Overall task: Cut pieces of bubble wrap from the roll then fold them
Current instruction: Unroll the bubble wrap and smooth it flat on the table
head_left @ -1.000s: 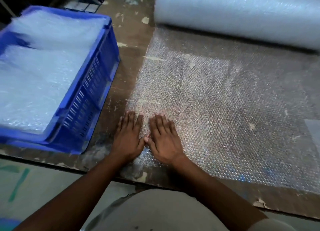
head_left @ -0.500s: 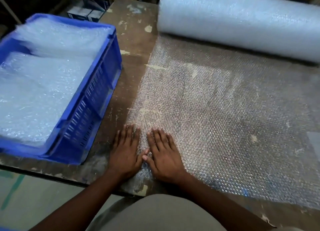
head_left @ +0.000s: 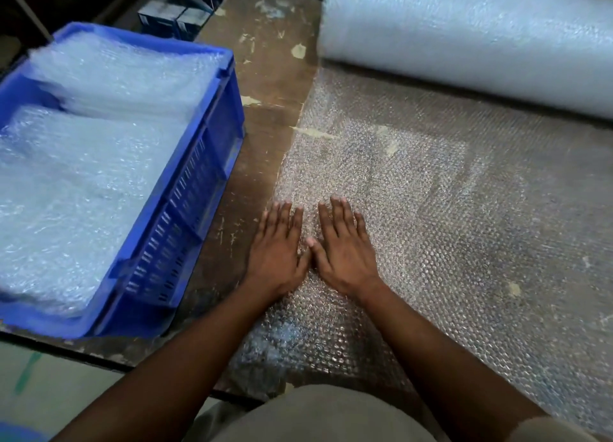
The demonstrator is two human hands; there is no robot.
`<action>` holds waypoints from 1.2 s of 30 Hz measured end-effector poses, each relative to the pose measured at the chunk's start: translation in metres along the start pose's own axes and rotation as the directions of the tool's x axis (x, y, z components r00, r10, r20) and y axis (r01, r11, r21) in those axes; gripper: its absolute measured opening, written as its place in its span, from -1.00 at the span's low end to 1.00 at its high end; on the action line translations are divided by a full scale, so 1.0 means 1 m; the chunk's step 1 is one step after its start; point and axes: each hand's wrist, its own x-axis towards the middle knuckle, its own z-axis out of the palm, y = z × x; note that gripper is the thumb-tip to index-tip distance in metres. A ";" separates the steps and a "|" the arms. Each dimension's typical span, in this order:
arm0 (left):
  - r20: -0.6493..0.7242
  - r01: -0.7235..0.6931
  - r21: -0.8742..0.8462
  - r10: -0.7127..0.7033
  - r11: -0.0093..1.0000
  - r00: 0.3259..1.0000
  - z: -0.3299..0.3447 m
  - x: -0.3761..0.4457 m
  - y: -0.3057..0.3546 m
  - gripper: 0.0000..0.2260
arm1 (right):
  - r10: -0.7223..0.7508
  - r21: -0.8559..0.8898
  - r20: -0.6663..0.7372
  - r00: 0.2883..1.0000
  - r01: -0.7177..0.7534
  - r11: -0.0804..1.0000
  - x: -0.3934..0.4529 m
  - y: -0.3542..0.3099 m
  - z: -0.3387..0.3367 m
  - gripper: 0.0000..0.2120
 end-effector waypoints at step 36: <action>0.022 -0.091 0.068 0.089 0.994 0.996 -0.027 0.250 0.005 -0.30 | 0.162 0.014 -0.036 0.986 -0.161 0.987 0.191 0.121 -0.037 -0.28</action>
